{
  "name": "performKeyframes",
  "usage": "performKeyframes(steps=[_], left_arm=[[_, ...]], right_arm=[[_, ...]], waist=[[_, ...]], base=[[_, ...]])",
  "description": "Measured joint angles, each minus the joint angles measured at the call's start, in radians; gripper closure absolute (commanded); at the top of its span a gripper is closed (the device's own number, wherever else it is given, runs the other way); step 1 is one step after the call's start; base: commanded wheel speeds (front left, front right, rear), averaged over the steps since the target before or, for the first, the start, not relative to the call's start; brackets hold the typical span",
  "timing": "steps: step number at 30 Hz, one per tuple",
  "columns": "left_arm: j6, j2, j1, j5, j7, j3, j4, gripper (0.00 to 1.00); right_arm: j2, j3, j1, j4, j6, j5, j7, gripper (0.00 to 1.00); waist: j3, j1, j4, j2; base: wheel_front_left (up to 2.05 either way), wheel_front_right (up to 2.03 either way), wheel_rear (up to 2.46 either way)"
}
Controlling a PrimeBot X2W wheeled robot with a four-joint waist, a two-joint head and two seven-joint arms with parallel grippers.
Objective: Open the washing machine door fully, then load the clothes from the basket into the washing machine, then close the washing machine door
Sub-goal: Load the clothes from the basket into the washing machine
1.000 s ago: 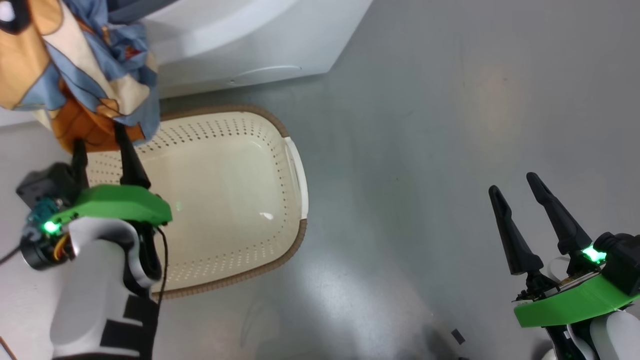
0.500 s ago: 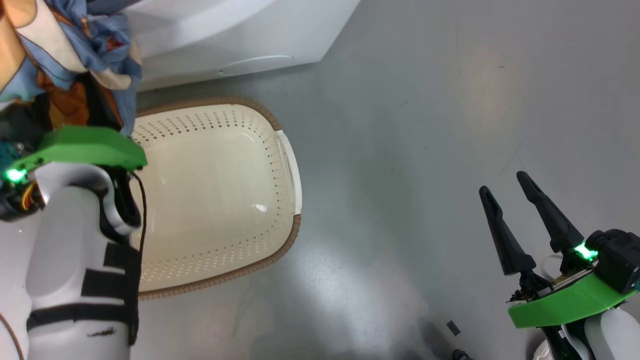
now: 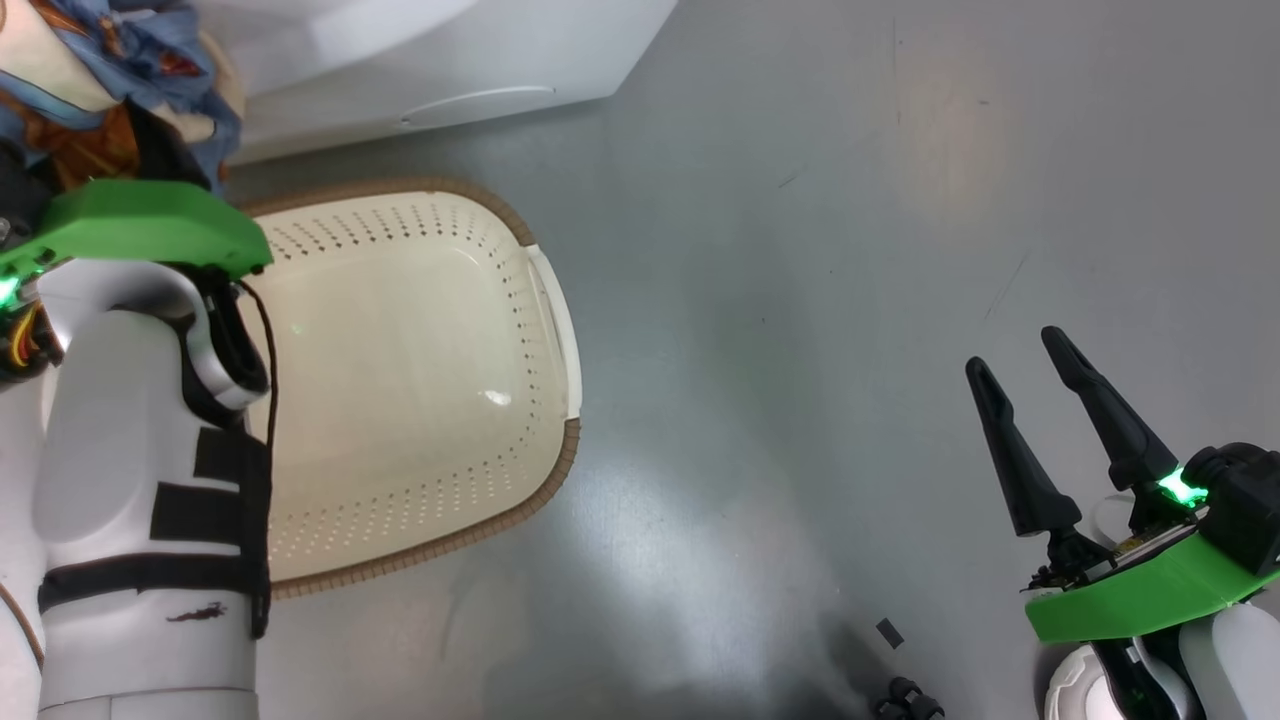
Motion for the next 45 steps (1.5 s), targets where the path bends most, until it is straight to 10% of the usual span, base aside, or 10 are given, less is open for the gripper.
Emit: performKeyframes(steps=[2, 3, 27, 45], left_arm=[[0.008, -0.003, -0.005, 0.012, 0.0, 0.001, 0.004, 0.94], [0.008, -0.004, -0.007, 0.015, 0.0, 0.002, 0.005, 1.0], [0.092, 0.019, 0.131, -0.027, 0.001, -0.182, -0.265, 1.0], [0.066, 0.219, -0.211, 0.024, 0.025, -0.134, 0.005, 1.0]], right_arm=[[0.0, -0.001, 0.0, 0.0, 0.0, 0.009, 0.0, 0.0], [0.0, -0.001, 0.0, 0.001, 0.0, 0.01, 0.0, 0.0], [0.053, 0.046, 0.0, 0.027, 0.0, 0.022, 0.0, 0.0], [0.098, 0.109, 0.007, 0.076, 0.0, 0.04, 0.0, 0.0]], waist=[[0.002, 0.0, 0.0, 0.0], [0.002, 0.0, 0.001, 0.0], [-0.095, 0.0, 0.05, 0.0], [-0.103, 0.0, -0.125, 0.0]], base=[[0.0, 0.0, 0.0], [0.0, 0.0, 0.0], [0.0, 0.0, 0.0], [0.0, 0.0, 0.0]])
